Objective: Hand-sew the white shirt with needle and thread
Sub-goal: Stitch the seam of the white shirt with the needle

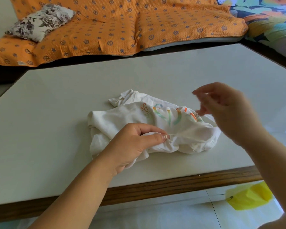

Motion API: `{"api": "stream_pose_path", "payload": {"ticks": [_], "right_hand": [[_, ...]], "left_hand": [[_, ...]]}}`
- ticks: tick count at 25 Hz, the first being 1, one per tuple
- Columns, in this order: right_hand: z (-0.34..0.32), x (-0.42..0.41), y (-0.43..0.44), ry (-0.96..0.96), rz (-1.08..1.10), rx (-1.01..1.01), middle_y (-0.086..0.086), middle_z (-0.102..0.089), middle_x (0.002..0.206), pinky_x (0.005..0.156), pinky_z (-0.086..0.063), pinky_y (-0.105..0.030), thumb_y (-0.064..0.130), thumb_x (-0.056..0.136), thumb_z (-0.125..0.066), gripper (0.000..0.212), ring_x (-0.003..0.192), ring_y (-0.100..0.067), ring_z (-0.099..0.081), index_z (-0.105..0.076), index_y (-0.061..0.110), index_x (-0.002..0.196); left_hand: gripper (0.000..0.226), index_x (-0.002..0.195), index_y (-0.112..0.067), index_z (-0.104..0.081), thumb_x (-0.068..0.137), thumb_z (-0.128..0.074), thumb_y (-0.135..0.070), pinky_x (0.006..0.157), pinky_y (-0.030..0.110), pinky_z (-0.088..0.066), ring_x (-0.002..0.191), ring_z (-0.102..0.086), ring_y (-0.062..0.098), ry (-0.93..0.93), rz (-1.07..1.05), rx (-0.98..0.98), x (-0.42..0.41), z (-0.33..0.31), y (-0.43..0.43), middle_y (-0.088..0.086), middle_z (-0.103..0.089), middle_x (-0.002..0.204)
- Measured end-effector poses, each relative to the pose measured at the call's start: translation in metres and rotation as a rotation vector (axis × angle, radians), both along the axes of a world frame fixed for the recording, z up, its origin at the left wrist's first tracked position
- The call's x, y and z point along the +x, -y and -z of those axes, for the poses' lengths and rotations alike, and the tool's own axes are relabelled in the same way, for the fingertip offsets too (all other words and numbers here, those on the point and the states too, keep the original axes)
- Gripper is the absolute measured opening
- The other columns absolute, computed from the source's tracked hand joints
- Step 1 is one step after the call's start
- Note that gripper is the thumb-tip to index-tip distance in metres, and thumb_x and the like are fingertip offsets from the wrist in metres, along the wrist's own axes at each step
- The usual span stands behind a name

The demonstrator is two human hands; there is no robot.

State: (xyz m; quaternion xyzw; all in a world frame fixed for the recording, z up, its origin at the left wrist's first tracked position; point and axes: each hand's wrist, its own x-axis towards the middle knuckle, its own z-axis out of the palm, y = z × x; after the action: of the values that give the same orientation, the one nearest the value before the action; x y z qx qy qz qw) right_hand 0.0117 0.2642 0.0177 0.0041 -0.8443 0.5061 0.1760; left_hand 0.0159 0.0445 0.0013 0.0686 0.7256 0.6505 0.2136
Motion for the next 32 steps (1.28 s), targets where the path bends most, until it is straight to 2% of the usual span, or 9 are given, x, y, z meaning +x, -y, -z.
{"api": "stream_pose_path", "payload": {"ticks": [2, 3, 6, 10, 12, 14, 18, 22, 32], "right_hand": [[-0.001, 0.010, 0.009, 0.030, -0.168, 0.266, 0.004, -0.062, 0.067, 0.065, -0.051, -0.015, 0.022, 0.096, -0.053, 0.026, 0.060, -0.006, -0.063, -0.059, 0.045, 0.107], [-0.001, 0.013, 0.012, 0.048, -0.241, 0.348, 0.006, -0.061, 0.072, 0.062, -0.046, -0.011, 0.020, 0.097, -0.049, 0.031, 0.063, -0.003, -0.060, -0.058, 0.048, 0.106], [0.002, 0.018, 0.017, 0.143, -0.388, 0.417, 0.013, -0.057, 0.091, 0.067, -0.037, -0.010, 0.018, 0.099, -0.043, 0.033, 0.078, 0.001, -0.053, -0.065, 0.043, 0.098], [0.009, 0.021, 0.021, 0.062, -0.420, 0.456, 0.012, -0.054, 0.084, 0.069, -0.038, -0.016, 0.035, 0.086, -0.053, 0.020, 0.079, -0.008, -0.053, -0.072, 0.036, 0.092], [0.010, 0.021, 0.023, 0.026, -0.370, 0.438, 0.012, -0.053, 0.079, 0.066, -0.038, -0.013, 0.031, 0.085, -0.059, 0.014, 0.074, -0.006, -0.054, -0.073, 0.031, 0.086], [0.009, 0.019, 0.022, -0.032, -0.272, 0.413, 0.014, -0.051, 0.076, 0.064, -0.037, -0.007, 0.021, 0.085, -0.063, 0.011, 0.070, -0.001, -0.054, -0.073, 0.027, 0.083], [0.006, 0.008, 0.010, -0.097, 0.047, 0.429, 0.014, -0.048, 0.081, 0.066, -0.034, 0.000, 0.015, 0.090, -0.057, 0.015, 0.073, 0.012, -0.050, -0.070, 0.023, 0.088], [0.003, -0.004, -0.008, -0.087, 0.308, 0.376, 0.003, -0.048, 0.095, 0.065, -0.028, -0.009, 0.010, 0.095, -0.048, 0.024, 0.072, -0.005, -0.041, -0.071, 0.012, 0.102], [0.005, -0.018, -0.025, 0.030, 0.494, 0.331, -0.012, -0.050, 0.125, 0.084, -0.027, -0.018, 0.012, 0.099, -0.037, 0.032, 0.110, -0.025, -0.050, -0.064, 0.008, 0.116]], "left_hand": [[0.021, 0.076, -0.022, -0.078, 0.085, -0.069, -0.005, 0.073, 0.004, -0.046, 0.086, -0.070, -0.003, -0.010, -0.001, -0.007, -0.001, 0.000, 0.001, -0.006, -0.077, 0.084], [0.022, 0.075, -0.022, -0.078, 0.085, -0.069, -0.005, 0.073, 0.004, -0.046, 0.086, -0.070, -0.003, -0.011, -0.005, -0.005, -0.001, 0.000, 0.001, -0.007, -0.077, 0.084], [0.018, 0.078, -0.022, -0.079, 0.084, -0.070, -0.008, 0.076, 0.008, -0.049, 0.090, -0.071, 0.003, -0.022, 0.005, 0.001, -0.002, 0.001, 0.000, -0.003, -0.078, 0.088], [0.010, 0.081, -0.023, -0.080, 0.072, -0.075, -0.025, 0.081, 0.012, -0.051, 0.092, -0.071, 0.006, -0.041, 0.012, -0.002, -0.002, 0.002, 0.001, -0.002, -0.078, 0.091], [0.016, 0.082, -0.023, -0.080, 0.069, -0.075, -0.029, 0.084, 0.014, -0.051, 0.094, -0.071, 0.007, -0.044, 0.017, -0.013, -0.002, 0.004, 0.001, -0.002, -0.078, 0.092], [0.007, 0.081, -0.023, -0.080, 0.076, -0.075, -0.021, 0.084, 0.013, -0.051, 0.094, -0.071, 0.005, -0.044, 0.016, -0.030, -0.002, 0.004, 0.000, -0.004, -0.078, 0.091], [0.017, 0.077, -0.026, -0.079, 0.084, -0.072, -0.012, 0.079, 0.007, -0.049, 0.090, -0.070, 0.000, -0.062, 0.017, -0.068, -0.002, 0.003, 0.001, -0.008, -0.078, 0.088], [0.018, 0.078, -0.026, -0.078, 0.085, -0.071, -0.011, 0.079, 0.005, -0.047, 0.090, -0.069, -0.002, -0.074, 0.026, -0.087, -0.002, 0.001, 0.001, -0.009, -0.077, 0.087], [0.013, 0.081, -0.024, -0.079, 0.085, -0.072, -0.013, 0.083, 0.007, -0.048, 0.094, -0.069, 0.002, -0.066, 0.072, -0.155, -0.002, 0.002, 0.005, -0.006, -0.078, 0.089]]}}
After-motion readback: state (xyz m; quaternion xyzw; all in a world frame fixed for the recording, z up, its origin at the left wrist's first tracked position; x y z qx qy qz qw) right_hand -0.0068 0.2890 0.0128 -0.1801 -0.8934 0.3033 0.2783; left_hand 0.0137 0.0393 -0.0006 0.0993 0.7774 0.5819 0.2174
